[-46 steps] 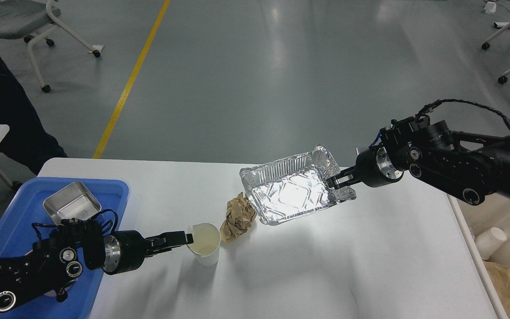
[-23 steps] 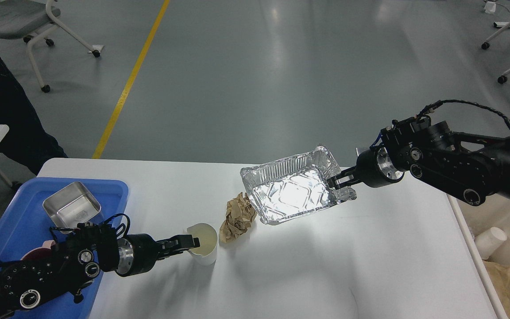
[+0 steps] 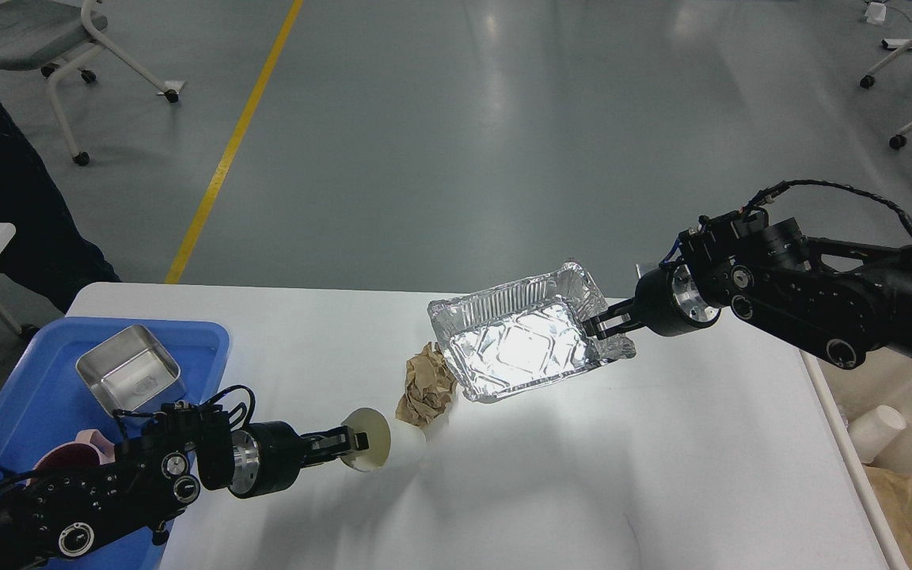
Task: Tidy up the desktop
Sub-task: 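Grasp the white paper cup with the left gripper and lift it, then carry the paper cup over and drop it into the foil tray, then withdraw the left gripper back toward the blue tray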
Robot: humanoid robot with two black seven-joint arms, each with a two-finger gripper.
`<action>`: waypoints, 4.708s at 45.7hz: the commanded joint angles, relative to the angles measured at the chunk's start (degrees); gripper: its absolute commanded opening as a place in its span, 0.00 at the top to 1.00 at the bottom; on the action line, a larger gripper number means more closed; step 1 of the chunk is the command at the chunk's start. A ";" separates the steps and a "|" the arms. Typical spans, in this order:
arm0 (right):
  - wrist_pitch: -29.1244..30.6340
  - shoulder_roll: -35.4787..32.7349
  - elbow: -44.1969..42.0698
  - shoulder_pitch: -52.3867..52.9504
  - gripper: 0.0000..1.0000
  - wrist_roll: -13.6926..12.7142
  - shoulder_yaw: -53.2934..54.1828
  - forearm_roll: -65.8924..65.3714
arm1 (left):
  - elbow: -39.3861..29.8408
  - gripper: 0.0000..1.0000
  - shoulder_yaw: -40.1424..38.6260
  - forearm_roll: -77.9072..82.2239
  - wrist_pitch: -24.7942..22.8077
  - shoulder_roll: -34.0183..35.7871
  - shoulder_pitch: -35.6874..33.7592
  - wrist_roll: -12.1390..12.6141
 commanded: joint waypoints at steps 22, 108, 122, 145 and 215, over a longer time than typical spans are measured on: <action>0.09 1.39 -0.17 -0.07 1.00 0.00 -0.27 0.00 | -19.38 0.94 -4.21 -2.34 -2.27 32.56 -0.73 -0.18; 0.00 2.54 -1.58 -1.30 1.00 0.00 -0.10 0.00 | 4.61 0.91 12.13 -4.19 -11.24 -12.78 -41.95 4.30; 0.00 2.71 -1.58 -1.39 1.00 0.00 -0.01 0.00 | 8.13 0.87 14.15 -4.19 -12.91 -16.11 -42.65 5.44; 0.00 2.71 -1.58 -1.48 1.00 0.09 0.26 0.00 | 12.88 0.53 13.80 -7.08 -10.10 -21.39 -42.39 5.80; 0.09 1.66 -1.58 -2.18 1.00 0.00 -0.18 -0.09 | -23.42 0.06 10.11 -15.44 17.41 45.75 -10.67 -4.48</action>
